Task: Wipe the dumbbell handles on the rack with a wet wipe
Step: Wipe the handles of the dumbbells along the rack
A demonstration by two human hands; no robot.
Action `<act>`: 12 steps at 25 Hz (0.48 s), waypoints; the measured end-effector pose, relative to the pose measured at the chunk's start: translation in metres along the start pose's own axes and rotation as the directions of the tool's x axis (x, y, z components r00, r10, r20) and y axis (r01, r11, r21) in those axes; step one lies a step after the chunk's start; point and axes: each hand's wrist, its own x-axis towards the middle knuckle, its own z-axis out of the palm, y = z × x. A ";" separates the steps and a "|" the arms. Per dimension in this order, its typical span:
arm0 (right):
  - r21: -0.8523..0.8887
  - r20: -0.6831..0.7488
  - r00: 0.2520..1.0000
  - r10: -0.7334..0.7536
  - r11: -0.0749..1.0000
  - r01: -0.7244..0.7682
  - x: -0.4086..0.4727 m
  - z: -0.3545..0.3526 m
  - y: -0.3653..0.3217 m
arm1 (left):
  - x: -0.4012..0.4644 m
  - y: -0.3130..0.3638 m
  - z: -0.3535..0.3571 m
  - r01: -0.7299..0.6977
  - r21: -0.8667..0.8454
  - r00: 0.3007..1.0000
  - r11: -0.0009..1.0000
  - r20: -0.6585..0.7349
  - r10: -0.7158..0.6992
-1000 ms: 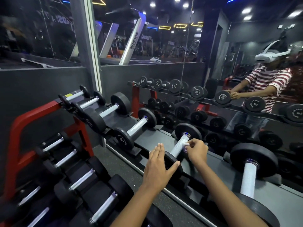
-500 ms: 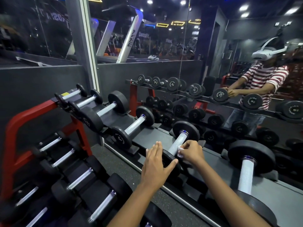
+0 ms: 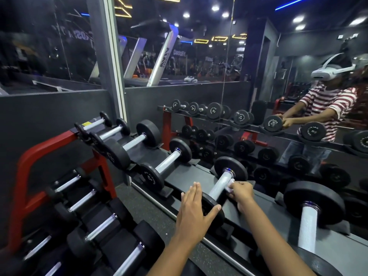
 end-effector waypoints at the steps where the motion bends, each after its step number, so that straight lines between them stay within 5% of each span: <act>1: 0.125 0.045 0.997 0.059 0.990 -0.064 0.001 0.005 -0.003 | 0.001 -0.001 0.000 0.006 -0.002 1.000 1.000 -0.004 -0.006; 5: 0.512 0.314 0.931 0.184 0.793 -0.330 0.002 0.008 -0.007 | 0.001 0.000 0.002 0.000 0.000 1.000 1.000 -0.011 0.000; 12: 0.268 0.473 0.854 0.215 0.889 -0.372 -0.017 0.005 0.007 | 0.001 0.000 0.003 0.005 -0.054 0.999 0.999 -0.037 -0.007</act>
